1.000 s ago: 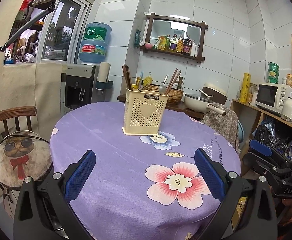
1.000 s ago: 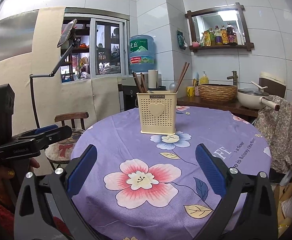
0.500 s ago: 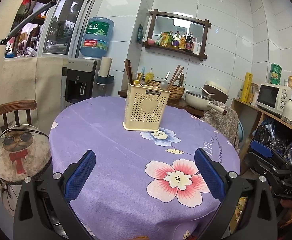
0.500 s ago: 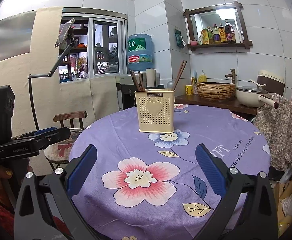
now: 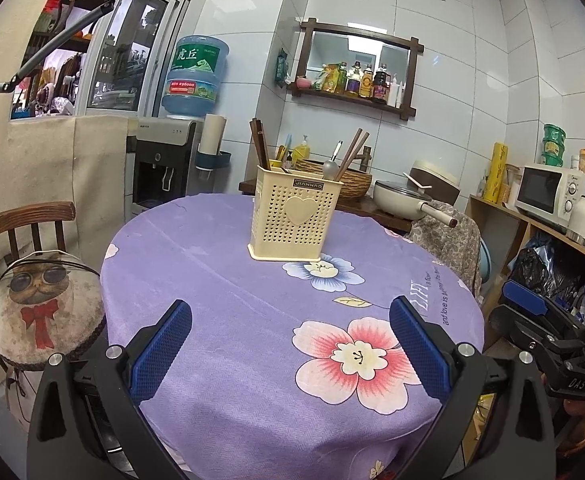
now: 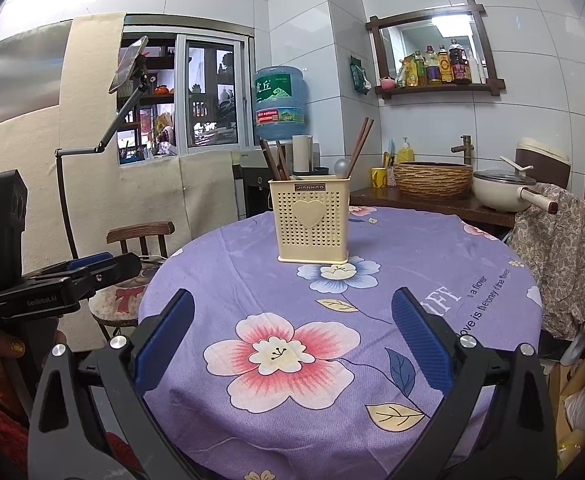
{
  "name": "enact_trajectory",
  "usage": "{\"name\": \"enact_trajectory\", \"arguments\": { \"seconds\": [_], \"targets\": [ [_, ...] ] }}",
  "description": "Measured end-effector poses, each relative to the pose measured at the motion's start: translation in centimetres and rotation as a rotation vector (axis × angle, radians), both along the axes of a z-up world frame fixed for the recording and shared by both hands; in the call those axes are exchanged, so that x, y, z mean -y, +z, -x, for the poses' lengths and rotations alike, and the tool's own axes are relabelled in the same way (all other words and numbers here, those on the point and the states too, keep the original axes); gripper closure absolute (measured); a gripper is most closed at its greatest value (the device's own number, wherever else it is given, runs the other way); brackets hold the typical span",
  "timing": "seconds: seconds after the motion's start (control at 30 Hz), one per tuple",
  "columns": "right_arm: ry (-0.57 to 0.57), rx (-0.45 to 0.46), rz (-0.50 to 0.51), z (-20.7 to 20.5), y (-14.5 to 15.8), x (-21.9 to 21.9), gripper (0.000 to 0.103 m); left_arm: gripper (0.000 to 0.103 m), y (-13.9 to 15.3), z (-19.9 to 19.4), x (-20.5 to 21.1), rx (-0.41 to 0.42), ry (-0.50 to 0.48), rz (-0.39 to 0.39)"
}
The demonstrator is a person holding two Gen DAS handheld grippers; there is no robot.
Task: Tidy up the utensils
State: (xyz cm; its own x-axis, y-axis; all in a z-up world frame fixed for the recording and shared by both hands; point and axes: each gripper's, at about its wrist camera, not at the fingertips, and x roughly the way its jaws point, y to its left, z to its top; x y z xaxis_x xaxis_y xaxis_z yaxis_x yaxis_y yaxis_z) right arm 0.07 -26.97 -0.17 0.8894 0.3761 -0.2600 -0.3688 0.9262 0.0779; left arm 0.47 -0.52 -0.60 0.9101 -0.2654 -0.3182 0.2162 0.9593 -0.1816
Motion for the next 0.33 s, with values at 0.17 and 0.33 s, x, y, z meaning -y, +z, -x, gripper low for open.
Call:
{"name": "enact_trajectory", "arguments": {
  "seconds": [0.17,0.33],
  "targets": [
    [0.000,-0.001,0.000,-0.02,-0.04,-0.02,0.006,0.006,-0.03,-0.24,0.13,-0.014,0.008,-0.015],
    [-0.008,-0.002,-0.002,-0.03,-0.18,0.05,0.006,0.006,-0.03,-0.35,-0.09,-0.021,0.010,-0.001]
  ]
}}
